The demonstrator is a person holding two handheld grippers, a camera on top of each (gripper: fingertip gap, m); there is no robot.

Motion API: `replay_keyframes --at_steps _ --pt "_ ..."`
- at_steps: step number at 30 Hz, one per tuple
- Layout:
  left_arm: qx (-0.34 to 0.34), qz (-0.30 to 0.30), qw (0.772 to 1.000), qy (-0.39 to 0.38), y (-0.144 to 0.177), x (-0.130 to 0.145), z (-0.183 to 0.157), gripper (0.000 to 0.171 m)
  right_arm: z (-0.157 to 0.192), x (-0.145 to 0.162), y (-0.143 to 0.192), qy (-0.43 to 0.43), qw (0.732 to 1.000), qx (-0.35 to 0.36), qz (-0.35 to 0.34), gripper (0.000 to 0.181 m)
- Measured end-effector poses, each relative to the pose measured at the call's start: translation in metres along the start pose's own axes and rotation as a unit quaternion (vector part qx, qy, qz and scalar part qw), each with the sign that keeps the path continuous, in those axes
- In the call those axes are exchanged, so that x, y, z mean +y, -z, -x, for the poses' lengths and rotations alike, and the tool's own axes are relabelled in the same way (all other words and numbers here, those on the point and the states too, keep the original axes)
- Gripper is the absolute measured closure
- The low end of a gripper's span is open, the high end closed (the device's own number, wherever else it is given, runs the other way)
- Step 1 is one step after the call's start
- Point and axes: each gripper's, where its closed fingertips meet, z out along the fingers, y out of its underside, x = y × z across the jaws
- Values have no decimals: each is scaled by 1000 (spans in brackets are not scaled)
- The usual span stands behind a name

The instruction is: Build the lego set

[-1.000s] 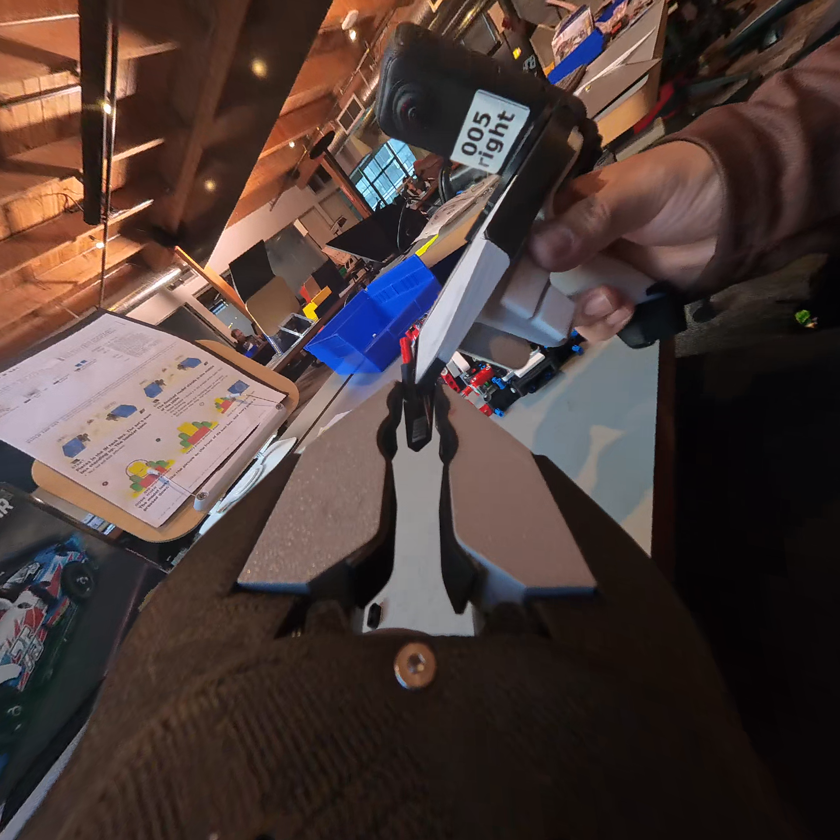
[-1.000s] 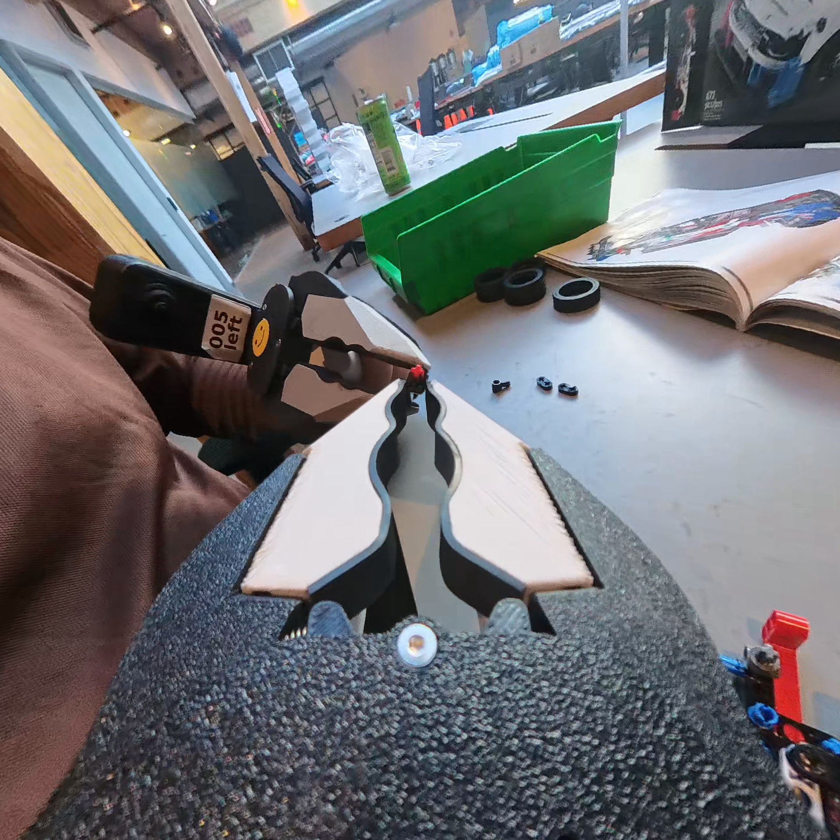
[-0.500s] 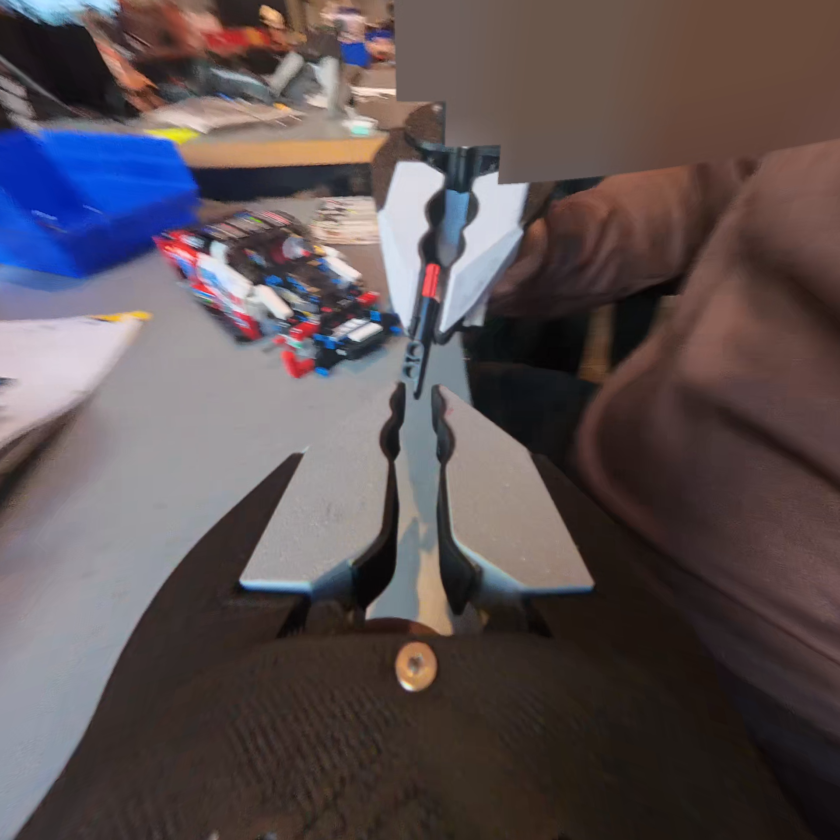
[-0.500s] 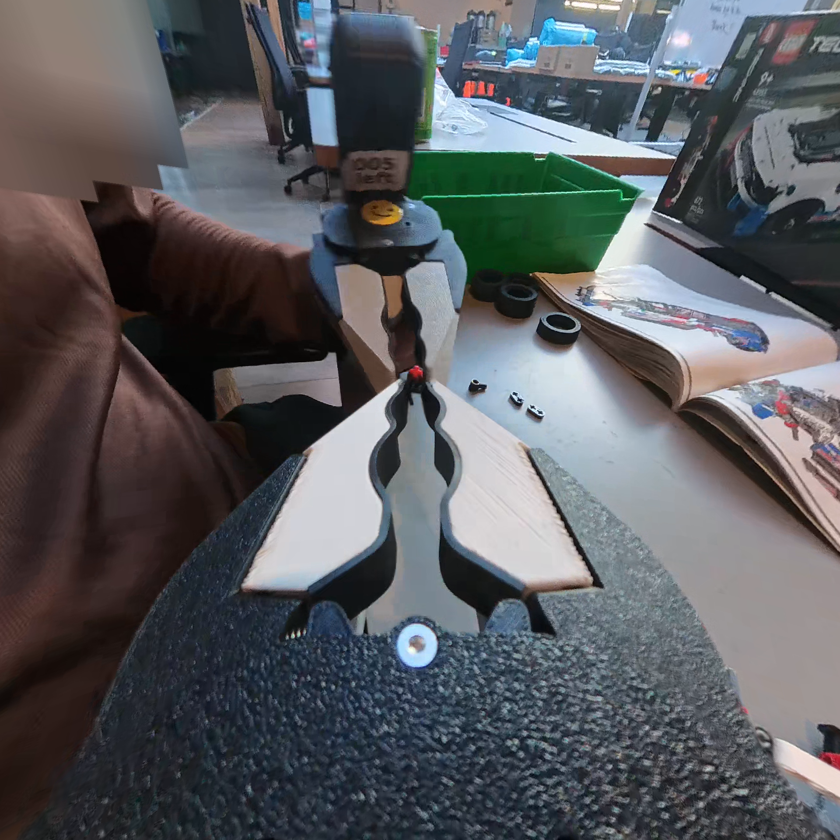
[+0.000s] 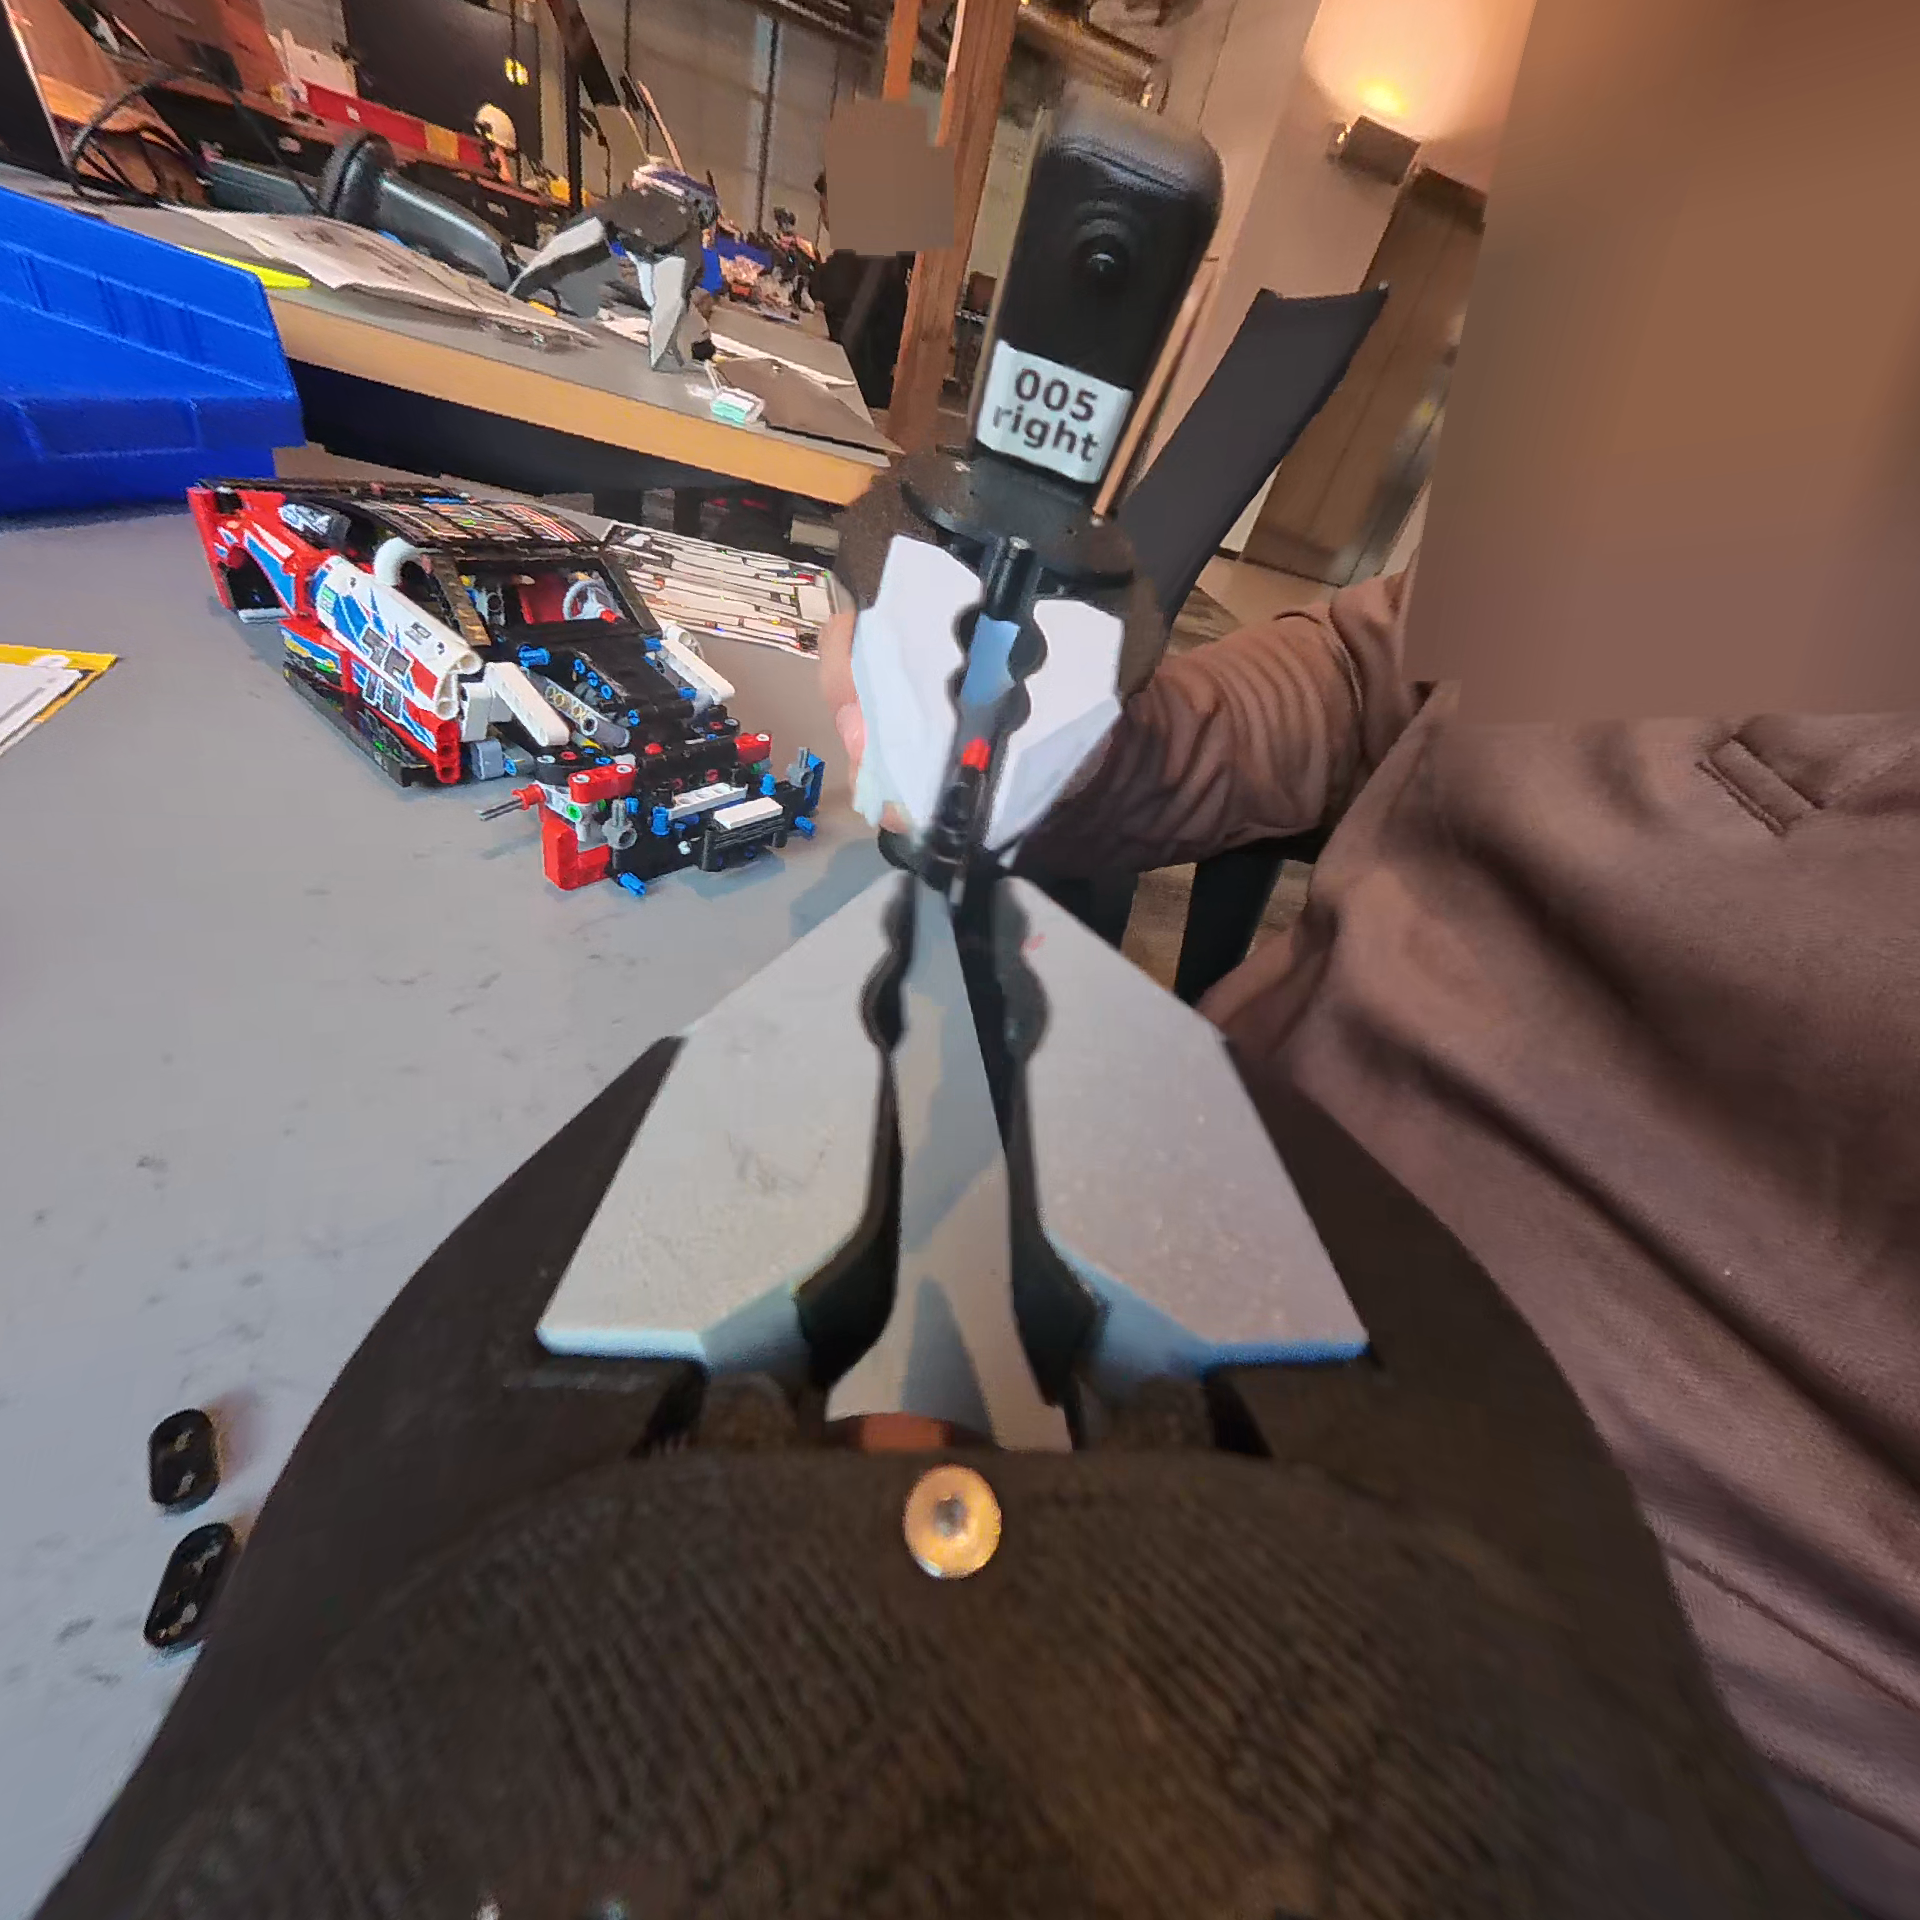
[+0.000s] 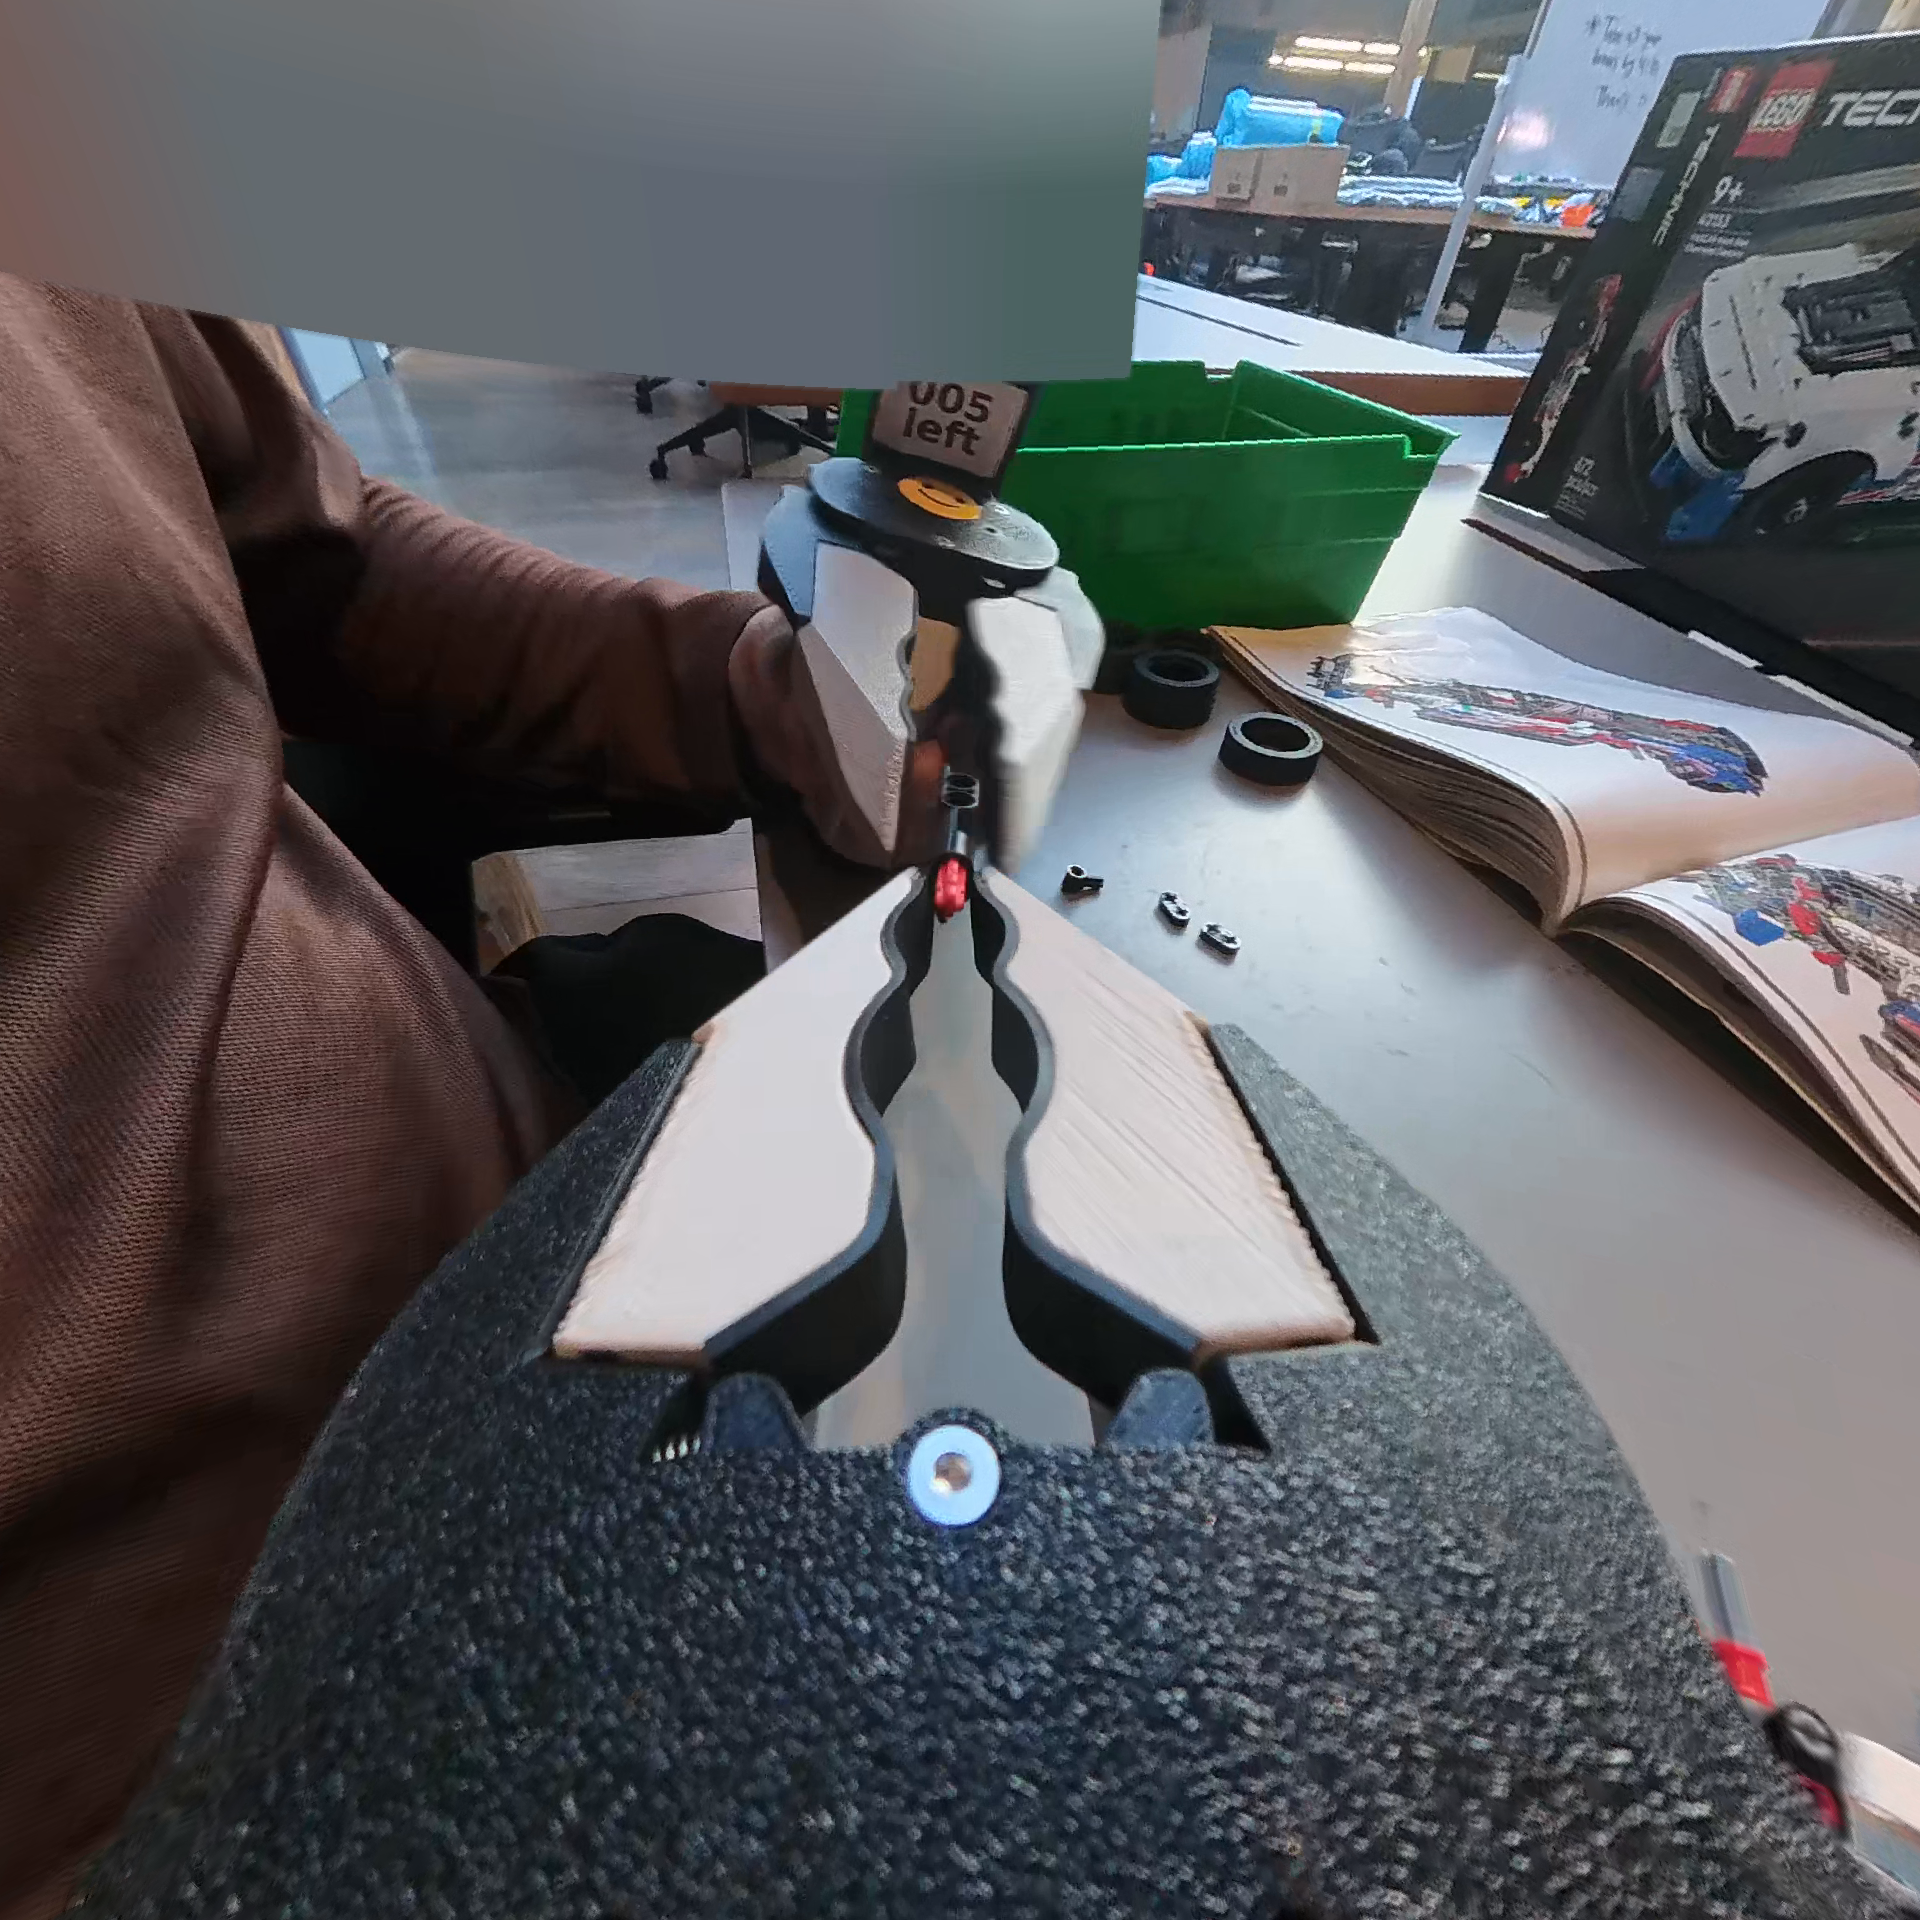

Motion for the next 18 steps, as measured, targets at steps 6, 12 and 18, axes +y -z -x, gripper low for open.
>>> replay_keyframes --at_steps 6,12,18 --pt "15 -8 1000 -9 2 -2 -5 166 8 4 -8 9 1000 -5 12 175" --pt "12 -8 1000 8 4 -2 -1 155 7 1 -6 2 1000 -6 2 175" --pt "14 -3 1000 -11 3 0 -5 165 8 2 -8 -1 1000 -2 2 174"
